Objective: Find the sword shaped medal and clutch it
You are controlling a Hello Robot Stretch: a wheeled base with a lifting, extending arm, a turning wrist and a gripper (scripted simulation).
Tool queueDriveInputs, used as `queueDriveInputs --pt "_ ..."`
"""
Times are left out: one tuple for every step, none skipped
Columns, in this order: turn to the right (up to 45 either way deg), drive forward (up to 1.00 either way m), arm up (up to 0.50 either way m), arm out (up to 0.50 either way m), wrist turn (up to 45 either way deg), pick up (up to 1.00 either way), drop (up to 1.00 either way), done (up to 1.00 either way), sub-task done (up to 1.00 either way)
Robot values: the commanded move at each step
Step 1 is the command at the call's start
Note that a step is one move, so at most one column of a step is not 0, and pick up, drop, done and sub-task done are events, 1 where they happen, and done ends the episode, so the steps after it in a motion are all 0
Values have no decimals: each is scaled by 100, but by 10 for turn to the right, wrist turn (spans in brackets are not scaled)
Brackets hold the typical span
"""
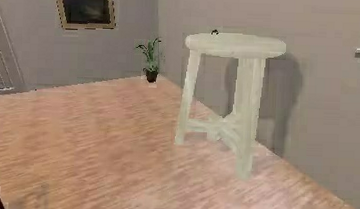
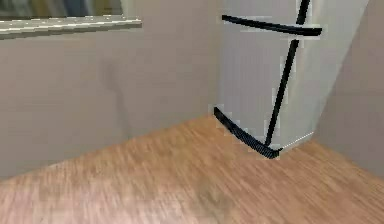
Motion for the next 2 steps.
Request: queueDriveInputs --pt "-450 0 0 0 0 0 0 0 0" --pt "-450 0 0 0 0 0 0 0 0"
